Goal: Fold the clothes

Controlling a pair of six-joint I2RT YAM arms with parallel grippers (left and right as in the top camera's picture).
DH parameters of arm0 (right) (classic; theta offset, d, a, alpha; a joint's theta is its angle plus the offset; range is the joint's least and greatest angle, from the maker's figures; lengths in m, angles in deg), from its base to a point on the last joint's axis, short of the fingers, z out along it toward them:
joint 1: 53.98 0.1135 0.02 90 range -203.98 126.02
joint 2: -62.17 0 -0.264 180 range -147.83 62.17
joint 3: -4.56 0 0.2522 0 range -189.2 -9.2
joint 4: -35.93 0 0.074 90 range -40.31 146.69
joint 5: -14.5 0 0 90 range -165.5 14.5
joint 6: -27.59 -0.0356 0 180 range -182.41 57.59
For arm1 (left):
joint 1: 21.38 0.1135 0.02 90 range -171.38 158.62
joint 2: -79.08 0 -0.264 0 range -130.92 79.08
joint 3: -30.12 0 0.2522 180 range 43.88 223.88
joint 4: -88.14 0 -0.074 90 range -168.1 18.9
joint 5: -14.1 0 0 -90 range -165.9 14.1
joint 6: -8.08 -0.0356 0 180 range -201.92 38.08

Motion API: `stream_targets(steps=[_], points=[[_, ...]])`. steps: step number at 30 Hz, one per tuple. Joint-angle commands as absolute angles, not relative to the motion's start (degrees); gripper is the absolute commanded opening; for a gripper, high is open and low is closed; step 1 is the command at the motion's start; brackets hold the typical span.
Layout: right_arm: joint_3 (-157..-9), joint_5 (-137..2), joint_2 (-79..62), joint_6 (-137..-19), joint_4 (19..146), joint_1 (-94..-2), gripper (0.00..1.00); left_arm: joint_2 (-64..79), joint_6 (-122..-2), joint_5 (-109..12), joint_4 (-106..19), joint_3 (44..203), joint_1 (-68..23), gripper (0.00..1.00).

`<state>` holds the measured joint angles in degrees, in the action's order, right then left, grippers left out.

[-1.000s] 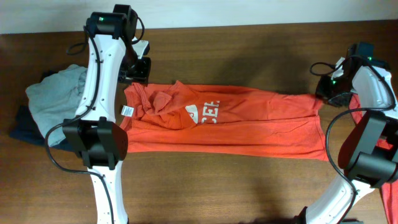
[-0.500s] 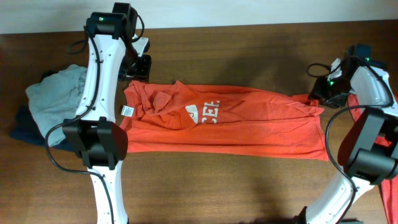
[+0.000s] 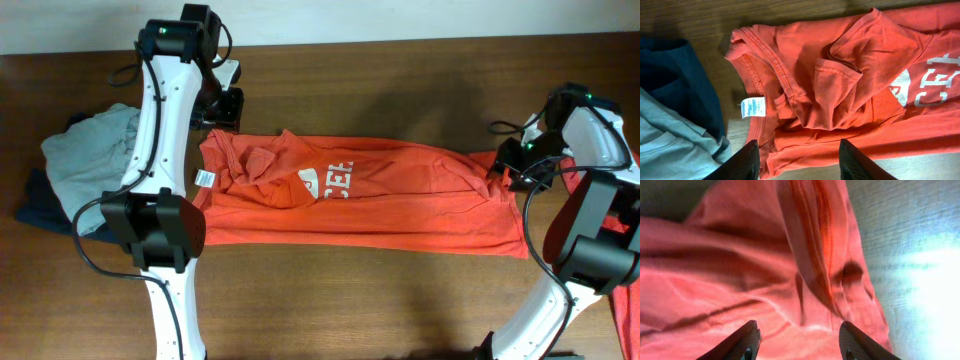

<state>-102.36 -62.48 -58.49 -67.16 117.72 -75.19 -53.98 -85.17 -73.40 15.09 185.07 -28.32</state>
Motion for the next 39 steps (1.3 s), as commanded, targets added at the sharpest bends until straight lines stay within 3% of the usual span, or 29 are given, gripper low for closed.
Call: stream_targets(steps=[1, 9, 14, 26, 32, 39], points=[[-103.37, -62.50, -58.62, -67.51, 120.46, -76.15, 0.57, -52.45, -85.50, -73.82, 14.91, 184.94, -28.23, 0.51], [-102.76, -66.92, -58.64, -68.89, 123.36, -76.11, 0.61, -52.45, -85.50, -73.80, 13.78, 184.92, -28.23, 0.52], [-99.15, -66.28, -58.95, -73.09, 119.84, -76.09, 0.60, -52.45, -85.47, -73.80, 12.77, 184.92, -28.23, 0.58], [-97.47, -61.96, -58.97, -75.62, 114.60, -76.13, 0.40, -52.45, -85.50, -73.80, 11.46, 184.92, -28.23, 0.60], [-97.49, -62.50, -58.99, -76.39, 114.38, -76.18, 0.37, -52.45, -85.50, -73.82, 11.26, 184.92, -28.23, 0.60], [-97.47, -69.13, -58.97, -73.39, 118.25, -76.18, 0.50, -52.45, -86.35, -73.80, 11.26, 184.92, -28.23, 0.61]])
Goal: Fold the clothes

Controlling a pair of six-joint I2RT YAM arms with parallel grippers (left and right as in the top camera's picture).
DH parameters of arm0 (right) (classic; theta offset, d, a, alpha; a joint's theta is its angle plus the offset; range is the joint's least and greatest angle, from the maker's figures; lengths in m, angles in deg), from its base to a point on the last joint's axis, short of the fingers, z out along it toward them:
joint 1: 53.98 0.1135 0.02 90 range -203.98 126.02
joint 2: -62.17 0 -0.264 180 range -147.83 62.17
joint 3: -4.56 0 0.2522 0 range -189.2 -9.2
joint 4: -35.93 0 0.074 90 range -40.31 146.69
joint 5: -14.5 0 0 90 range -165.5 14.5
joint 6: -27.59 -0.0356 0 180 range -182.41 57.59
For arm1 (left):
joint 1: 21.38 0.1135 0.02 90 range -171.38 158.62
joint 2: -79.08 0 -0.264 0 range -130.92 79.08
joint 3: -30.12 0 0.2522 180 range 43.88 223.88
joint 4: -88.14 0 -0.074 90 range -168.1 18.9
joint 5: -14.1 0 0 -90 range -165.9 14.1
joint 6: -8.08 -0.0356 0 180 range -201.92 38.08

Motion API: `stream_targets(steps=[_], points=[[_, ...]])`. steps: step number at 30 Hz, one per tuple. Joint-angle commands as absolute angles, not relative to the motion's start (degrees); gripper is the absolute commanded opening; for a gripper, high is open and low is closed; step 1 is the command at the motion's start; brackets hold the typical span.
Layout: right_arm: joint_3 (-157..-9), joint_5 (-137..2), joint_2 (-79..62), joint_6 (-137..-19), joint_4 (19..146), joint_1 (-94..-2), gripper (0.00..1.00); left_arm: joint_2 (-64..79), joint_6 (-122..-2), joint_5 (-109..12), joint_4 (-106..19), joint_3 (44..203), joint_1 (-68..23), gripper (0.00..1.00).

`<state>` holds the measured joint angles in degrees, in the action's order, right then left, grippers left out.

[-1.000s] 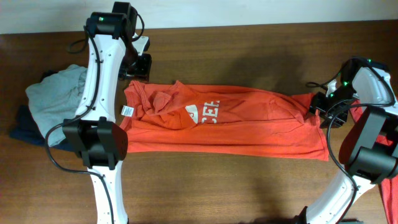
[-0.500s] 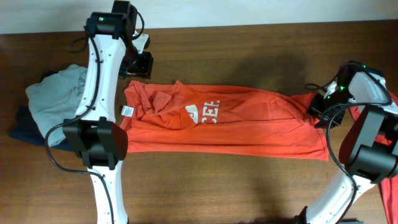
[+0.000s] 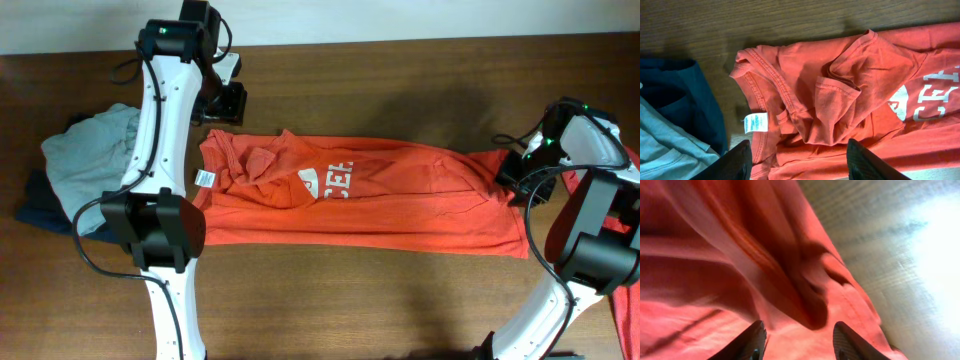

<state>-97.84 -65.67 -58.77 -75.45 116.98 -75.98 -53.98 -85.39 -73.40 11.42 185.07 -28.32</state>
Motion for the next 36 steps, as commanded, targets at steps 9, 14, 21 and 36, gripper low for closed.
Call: stream_targets(steps=[9, 14, 21, 36], points=[[-97.47, -67.05, -59.08, -75.56, 115.52, -76.13, 0.40, -52.45, -86.35, -73.82, 11.24, 184.92, -28.23, 0.61], [-97.47, -66.20, -59.08, -76.45, 113.90, -76.13, 0.36, -52.45, -86.35, -73.82, 11.24, 184.92, -28.23, 0.61], [-97.49, -63.66, -59.08, -76.39, 115.80, -76.13, 0.10, -52.45, -87.53, -74.28, 11.26, 184.92, -28.21, 0.61], [-103.83, -64.10, -54.51, -74.68, 119.74, -82.16, 0.04, -52.45, -89.52, -75.30, 13.93, 184.92, -27.68, 0.65]])
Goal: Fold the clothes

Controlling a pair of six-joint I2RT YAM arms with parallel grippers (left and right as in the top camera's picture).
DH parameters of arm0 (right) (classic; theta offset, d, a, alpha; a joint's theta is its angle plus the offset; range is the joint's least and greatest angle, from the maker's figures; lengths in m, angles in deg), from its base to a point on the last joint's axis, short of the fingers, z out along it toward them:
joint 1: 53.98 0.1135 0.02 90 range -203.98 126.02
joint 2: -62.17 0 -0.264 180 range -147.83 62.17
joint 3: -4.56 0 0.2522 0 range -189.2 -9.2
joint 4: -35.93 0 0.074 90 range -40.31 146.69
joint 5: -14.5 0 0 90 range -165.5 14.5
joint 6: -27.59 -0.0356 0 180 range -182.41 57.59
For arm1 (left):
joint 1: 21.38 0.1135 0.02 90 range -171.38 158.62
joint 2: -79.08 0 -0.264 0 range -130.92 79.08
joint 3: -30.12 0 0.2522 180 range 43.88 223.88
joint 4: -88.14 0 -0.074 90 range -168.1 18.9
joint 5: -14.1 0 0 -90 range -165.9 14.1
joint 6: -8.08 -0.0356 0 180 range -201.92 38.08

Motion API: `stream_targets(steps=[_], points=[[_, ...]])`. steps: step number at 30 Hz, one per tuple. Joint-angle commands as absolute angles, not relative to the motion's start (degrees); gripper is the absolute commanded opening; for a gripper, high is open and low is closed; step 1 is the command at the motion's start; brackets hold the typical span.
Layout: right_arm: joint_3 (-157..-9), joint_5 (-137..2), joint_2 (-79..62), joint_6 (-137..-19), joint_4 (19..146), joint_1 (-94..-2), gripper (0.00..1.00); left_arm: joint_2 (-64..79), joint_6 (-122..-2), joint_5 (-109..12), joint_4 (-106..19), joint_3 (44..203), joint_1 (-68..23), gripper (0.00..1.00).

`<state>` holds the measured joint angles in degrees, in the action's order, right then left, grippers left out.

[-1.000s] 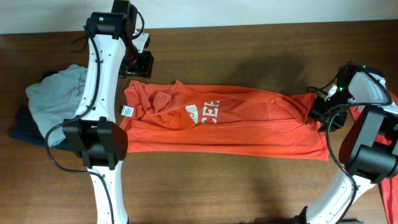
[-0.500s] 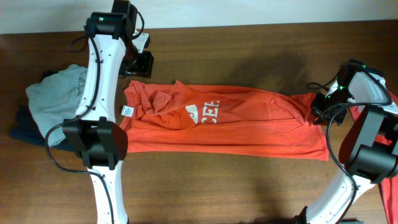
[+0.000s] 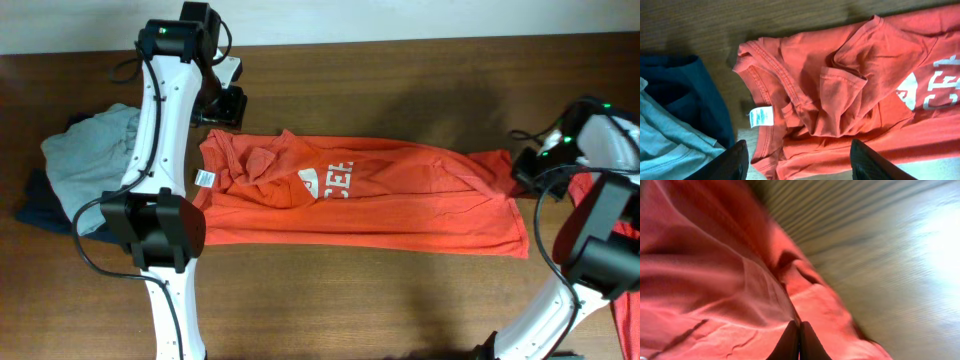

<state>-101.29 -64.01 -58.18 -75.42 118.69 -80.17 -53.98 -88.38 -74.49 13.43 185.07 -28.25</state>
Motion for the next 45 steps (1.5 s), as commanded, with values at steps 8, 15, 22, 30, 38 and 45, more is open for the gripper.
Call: stream_targets(steps=[8, 15, 22, 30, 38, 45], points=[[-103.83, -63.88, -54.36, -73.17, 120.85, -82.84, 0.04, -52.47, -93.43, -68.62, 11.68, 183.34, -27.86, 0.66], [-103.83, -63.86, -54.36, -73.17, 120.85, -82.84, 0.04, -52.47, -99.64, -61.58, 4.36, 174.27, -28.97, 0.69], [-103.83, -63.84, -54.36, -73.17, 120.89, -82.84, 0.04, -52.47, -100.27, -60.83, -6.09, 162.56, -31.73, 0.70], [-103.83, -62.35, -54.36, -73.17, 120.87, -82.84, 0.04, -52.49, -101.17, -63.98, -7.71, 159.67, -32.47, 0.62], [-103.83, -61.89, -54.36, -73.17, 120.87, -82.84, 0.04, -52.49, -101.34, -66.34, -10.00, 156.28, -32.43, 0.57], [-103.83, -61.93, -54.36, -73.15, 120.89, -82.89, 0.04, -52.05, -101.26, -69.90, -8.58, 156.35, -32.34, 0.00]])
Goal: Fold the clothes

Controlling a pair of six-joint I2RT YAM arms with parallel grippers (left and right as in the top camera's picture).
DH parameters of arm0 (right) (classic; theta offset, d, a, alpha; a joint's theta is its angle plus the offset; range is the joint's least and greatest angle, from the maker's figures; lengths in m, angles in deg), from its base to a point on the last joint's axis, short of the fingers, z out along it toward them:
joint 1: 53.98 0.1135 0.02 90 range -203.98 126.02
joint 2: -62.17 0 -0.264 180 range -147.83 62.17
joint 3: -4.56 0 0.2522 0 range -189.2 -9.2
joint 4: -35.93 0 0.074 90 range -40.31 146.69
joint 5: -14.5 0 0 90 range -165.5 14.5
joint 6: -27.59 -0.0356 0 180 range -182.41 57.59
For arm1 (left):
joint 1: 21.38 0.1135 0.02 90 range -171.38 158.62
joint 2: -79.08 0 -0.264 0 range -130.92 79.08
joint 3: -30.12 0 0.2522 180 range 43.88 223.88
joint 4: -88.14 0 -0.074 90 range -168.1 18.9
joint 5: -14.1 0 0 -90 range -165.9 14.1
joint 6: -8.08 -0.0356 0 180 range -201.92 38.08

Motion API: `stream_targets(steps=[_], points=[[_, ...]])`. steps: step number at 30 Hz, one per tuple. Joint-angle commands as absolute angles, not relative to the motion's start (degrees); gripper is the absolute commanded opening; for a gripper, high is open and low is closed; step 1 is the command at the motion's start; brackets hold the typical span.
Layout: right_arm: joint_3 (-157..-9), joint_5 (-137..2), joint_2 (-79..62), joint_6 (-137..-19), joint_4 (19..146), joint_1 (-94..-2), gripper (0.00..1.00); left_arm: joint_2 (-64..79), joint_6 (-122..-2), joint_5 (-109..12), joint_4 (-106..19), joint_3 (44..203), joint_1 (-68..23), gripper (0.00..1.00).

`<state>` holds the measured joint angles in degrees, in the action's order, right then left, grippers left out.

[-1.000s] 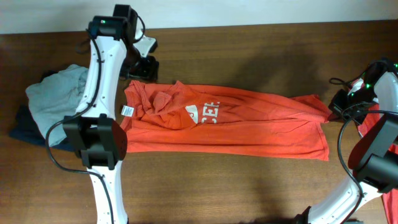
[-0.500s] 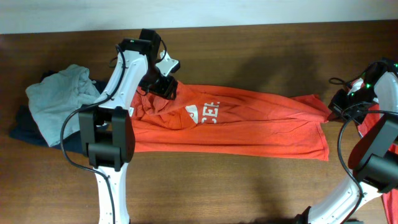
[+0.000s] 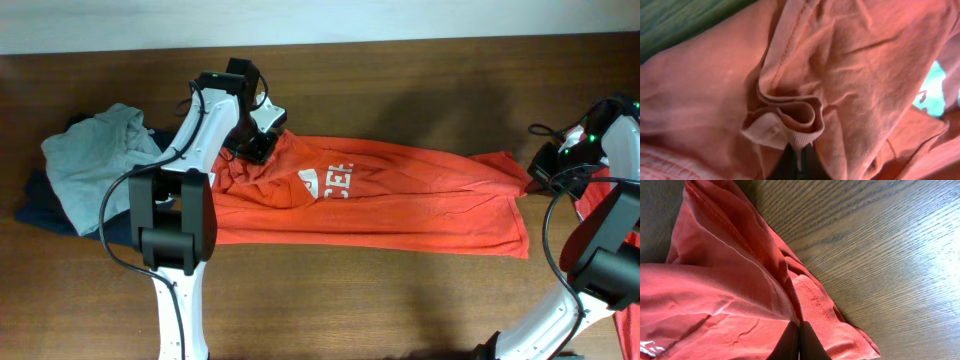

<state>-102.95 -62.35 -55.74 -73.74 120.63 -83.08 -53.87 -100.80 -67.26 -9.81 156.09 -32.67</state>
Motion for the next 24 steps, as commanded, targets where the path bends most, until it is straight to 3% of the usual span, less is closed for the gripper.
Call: stream_targets(steps=[1, 11, 24], points=[[-103.83, -61.96, -54.36, -73.15, 120.87, -82.89, 0.04, -51.68, -101.17, -71.02, -7.36, 156.90, -32.21, 0.00], [-103.83, -62.20, -54.36, -72.06, 120.87, -82.89, 0.04, -43.36, -100.88, -72.57, -2.31, 161.49, -29.19, 0.00], [-103.83, -64.06, -54.36, -71.64, 121.13, -82.99, 0.04, -42.50, -102.44, -77.93, 4.36, 161.49, -29.04, 0.01]])
